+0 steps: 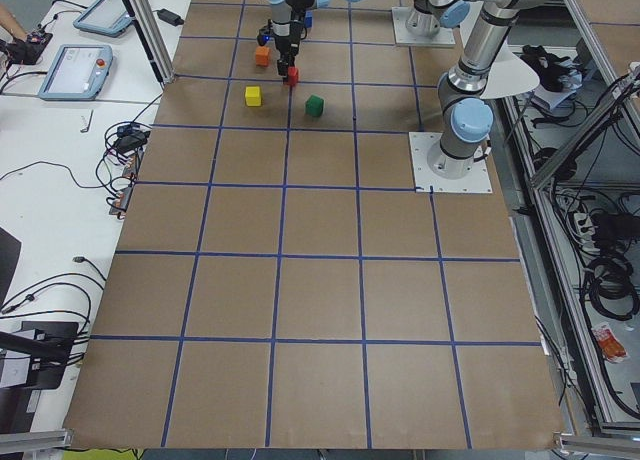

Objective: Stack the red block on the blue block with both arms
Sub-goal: 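Reach the right gripper across to the red cube and grasp it, then lift the red cube with the right gripper toward the blue cube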

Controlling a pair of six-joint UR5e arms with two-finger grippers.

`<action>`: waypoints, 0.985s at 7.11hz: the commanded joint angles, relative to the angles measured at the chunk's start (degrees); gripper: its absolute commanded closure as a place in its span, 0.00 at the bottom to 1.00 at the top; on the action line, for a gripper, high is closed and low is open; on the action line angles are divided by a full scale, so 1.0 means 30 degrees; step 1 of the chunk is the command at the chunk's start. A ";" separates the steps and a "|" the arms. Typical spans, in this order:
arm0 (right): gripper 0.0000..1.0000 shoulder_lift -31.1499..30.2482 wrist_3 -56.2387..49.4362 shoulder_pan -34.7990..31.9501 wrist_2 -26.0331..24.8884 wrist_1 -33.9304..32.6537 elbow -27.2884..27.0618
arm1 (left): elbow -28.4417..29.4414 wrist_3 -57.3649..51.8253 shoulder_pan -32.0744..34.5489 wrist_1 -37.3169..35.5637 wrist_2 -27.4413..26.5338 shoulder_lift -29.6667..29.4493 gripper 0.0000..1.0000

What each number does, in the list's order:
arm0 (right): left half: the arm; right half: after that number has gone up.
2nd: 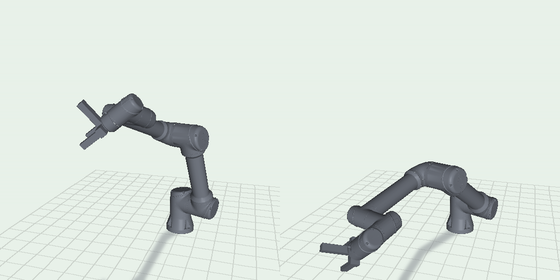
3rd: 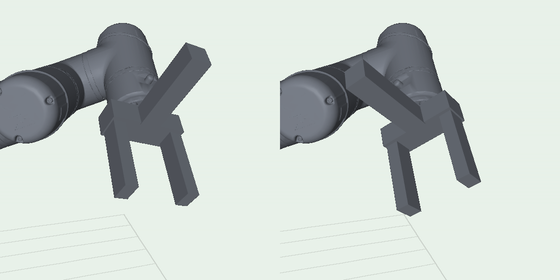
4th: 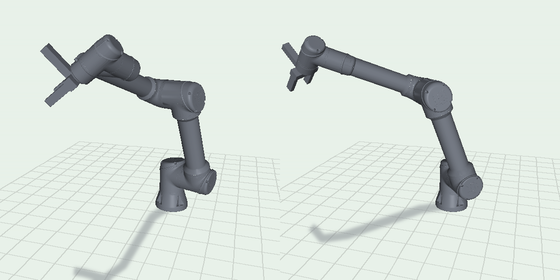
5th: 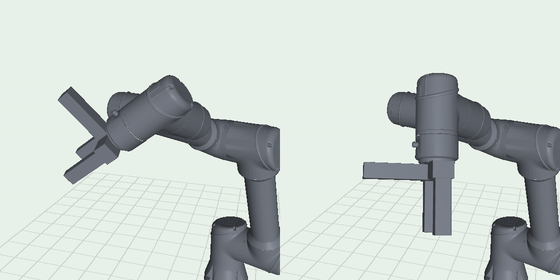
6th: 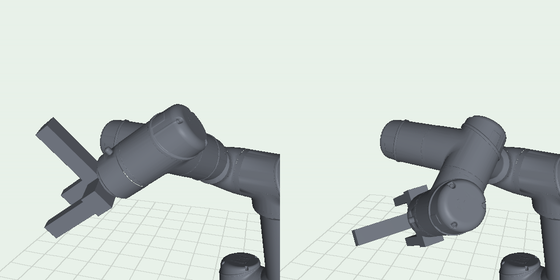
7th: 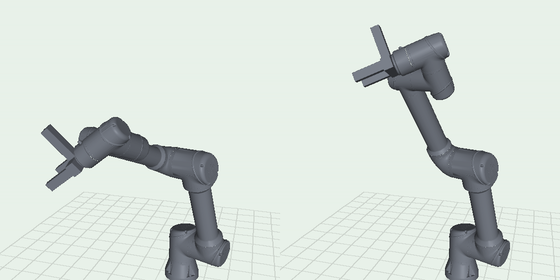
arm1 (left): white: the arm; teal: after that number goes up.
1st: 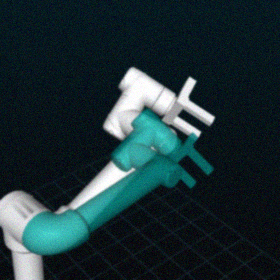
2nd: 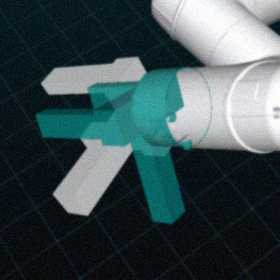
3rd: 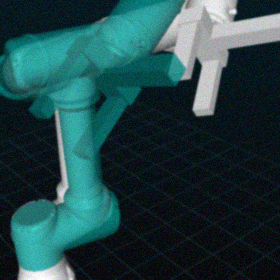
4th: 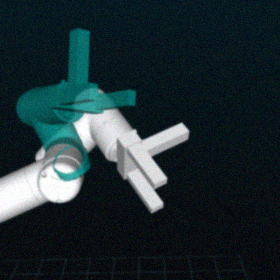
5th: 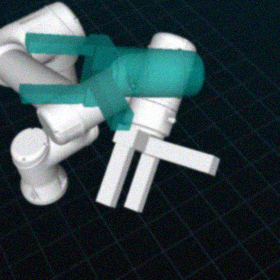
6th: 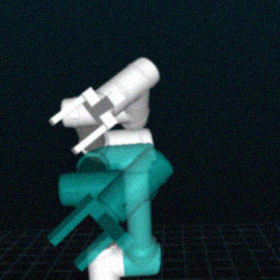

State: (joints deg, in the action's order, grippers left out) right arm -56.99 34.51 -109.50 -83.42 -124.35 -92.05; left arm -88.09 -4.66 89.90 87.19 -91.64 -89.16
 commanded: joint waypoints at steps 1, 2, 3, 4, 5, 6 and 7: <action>1.00 -0.0104 0.0012 -0.0002 0.0413 0.0664 0.0008 | 0.0037 0.0000 0.0005 0.0000 -0.0010 0.0012 0.00; 1.00 -0.0163 0.0012 0.0026 0.0413 0.1249 0.0124 | 0.0153 0.0000 -0.0024 0.0000 0.0019 -0.0104 0.00; 1.00 -0.0337 -0.0017 0.0056 0.0384 0.1342 0.0241 | 0.0154 0.0000 -0.0025 0.0000 -0.0009 -0.0105 0.00; 1.00 -0.0803 -0.0163 0.0317 0.0384 0.2851 0.0910 | 0.0154 0.0000 -0.0025 0.0000 -0.0010 -0.0105 0.00; 1.00 -0.1185 -0.0396 0.0610 0.0181 0.5157 0.2367 | 0.0154 0.0000 -0.0025 0.0000 0.0019 -0.0105 0.00; 1.00 -0.1276 -0.1501 0.1251 0.0005 0.7384 0.3744 | 0.0125 0.0000 0.0004 0.0000 0.0020 -0.0105 0.00; 1.00 -0.2089 -0.3513 0.2388 -0.0403 0.9698 0.4628 | 0.0125 0.0029 0.0005 0.0000 0.0020 -0.0076 0.00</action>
State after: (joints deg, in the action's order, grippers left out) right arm -61.06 29.86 -105.77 -83.43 -103.86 -82.20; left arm -87.68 -4.64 89.87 87.19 -91.60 -89.46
